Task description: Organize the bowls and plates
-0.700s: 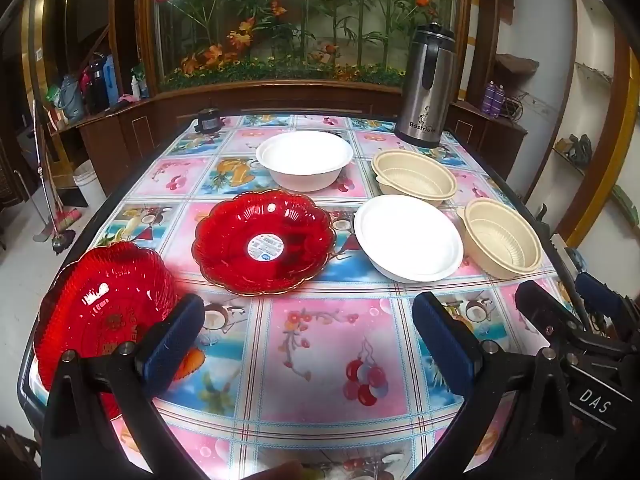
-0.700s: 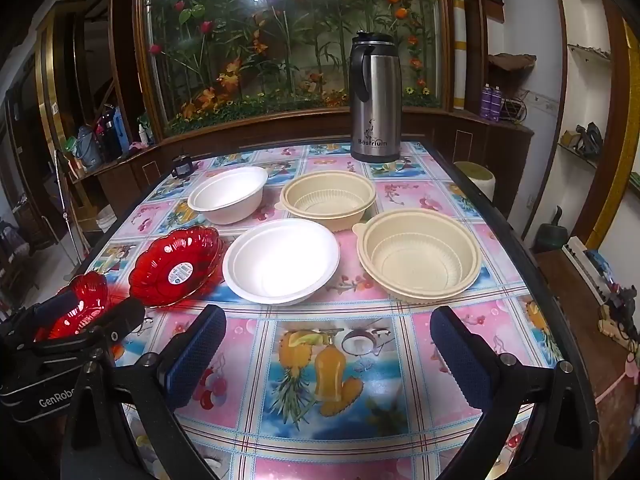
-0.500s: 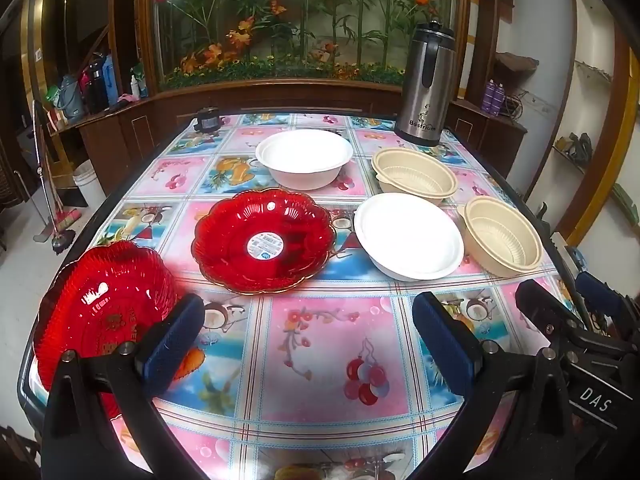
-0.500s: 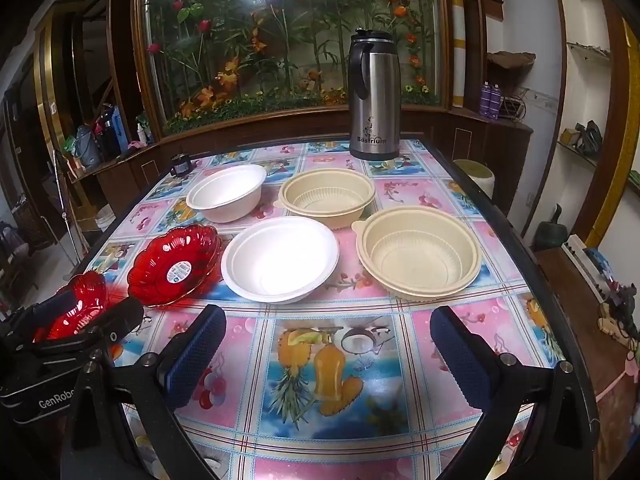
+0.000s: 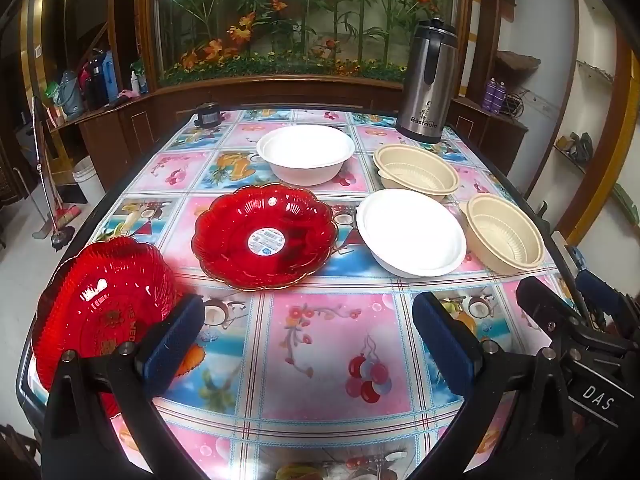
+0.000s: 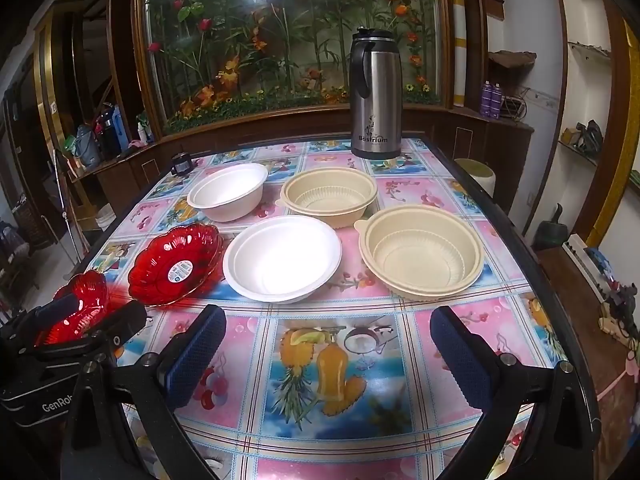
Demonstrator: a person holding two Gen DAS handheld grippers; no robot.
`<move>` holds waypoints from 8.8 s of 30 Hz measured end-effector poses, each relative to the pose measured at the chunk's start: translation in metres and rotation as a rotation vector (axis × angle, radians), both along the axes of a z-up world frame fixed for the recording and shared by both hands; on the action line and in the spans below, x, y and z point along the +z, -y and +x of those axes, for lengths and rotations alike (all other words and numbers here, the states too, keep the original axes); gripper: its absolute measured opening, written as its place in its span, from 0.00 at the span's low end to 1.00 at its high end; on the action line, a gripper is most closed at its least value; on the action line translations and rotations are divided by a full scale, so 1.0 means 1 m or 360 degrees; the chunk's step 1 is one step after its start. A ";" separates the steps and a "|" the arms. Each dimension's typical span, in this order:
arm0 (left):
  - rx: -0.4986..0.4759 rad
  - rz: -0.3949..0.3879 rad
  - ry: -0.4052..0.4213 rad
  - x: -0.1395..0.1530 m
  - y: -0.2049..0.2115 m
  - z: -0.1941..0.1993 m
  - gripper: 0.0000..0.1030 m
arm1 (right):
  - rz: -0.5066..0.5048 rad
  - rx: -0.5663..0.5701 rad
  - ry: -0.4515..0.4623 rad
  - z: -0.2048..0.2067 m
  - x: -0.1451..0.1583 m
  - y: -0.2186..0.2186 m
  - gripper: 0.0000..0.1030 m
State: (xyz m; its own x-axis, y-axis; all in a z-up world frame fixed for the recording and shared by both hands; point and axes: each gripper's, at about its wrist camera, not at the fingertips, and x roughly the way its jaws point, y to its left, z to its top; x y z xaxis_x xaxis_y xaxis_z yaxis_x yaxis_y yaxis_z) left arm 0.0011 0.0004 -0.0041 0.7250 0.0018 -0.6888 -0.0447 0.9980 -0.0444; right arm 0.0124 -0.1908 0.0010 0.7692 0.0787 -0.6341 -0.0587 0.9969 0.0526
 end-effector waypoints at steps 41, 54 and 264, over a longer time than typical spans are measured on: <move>0.0002 -0.0015 0.0005 0.000 -0.001 -0.002 1.00 | 0.0022 -0.0016 0.0002 -0.004 0.006 -0.002 1.00; 0.0008 -0.0028 -0.0003 -0.002 -0.004 -0.002 1.00 | 0.0020 -0.0017 0.0001 -0.005 0.007 -0.003 1.00; 0.0819 -0.0286 -0.0429 -0.060 -0.245 -0.049 0.20 | 0.0463 0.0907 -0.0812 0.025 -0.076 -0.266 0.26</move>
State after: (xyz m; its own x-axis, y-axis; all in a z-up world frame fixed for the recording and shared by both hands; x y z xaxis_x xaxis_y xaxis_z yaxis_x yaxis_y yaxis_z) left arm -0.0476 0.2452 -0.0637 0.4618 0.1724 -0.8701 -0.5527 0.8232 -0.1302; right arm 0.0370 0.0752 -0.0753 0.1840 0.5859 -0.7892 -0.4514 0.7636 0.4616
